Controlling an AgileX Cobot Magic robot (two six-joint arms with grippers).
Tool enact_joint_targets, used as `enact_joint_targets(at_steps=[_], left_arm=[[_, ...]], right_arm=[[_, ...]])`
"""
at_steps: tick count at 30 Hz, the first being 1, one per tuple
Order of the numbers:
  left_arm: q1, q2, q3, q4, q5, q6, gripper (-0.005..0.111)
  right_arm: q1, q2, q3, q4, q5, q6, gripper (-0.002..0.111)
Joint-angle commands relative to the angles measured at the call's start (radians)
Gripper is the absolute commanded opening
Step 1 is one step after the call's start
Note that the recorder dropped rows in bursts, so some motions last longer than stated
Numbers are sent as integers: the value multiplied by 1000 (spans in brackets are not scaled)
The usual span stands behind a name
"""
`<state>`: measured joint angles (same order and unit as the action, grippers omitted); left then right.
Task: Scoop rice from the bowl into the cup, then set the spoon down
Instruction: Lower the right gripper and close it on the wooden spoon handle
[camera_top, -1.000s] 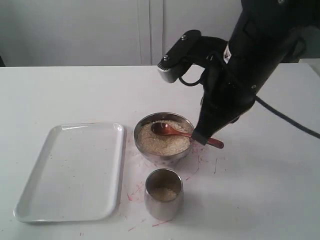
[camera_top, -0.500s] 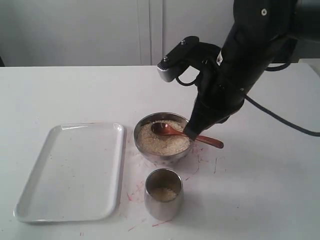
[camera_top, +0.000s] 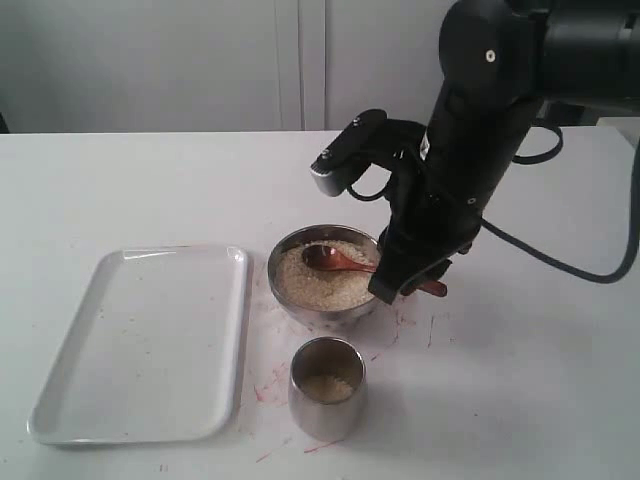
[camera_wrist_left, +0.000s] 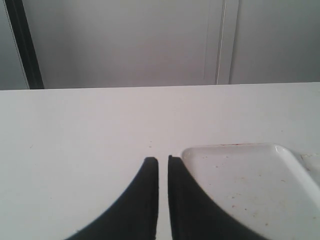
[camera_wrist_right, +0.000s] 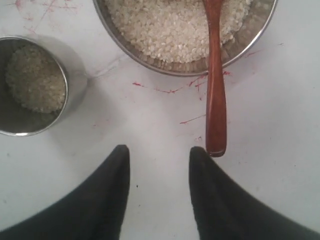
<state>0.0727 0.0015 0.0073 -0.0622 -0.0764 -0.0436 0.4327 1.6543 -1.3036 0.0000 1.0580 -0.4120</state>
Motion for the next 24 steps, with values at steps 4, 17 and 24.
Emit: enact_joint_targets(at_steps=[4, 17, 24], left_arm=[[-6, -1, -7, -5, -3, -5, 14], [-6, -1, -7, -5, -3, -5, 14], [-6, -1, -7, -5, -3, -5, 14]], right_arm=[[-4, 8, 1, 0, -81, -86, 42], [-5, 131, 1, -63, -137, -82, 42], [-5, 174, 1, -117, -154, -82, 42]])
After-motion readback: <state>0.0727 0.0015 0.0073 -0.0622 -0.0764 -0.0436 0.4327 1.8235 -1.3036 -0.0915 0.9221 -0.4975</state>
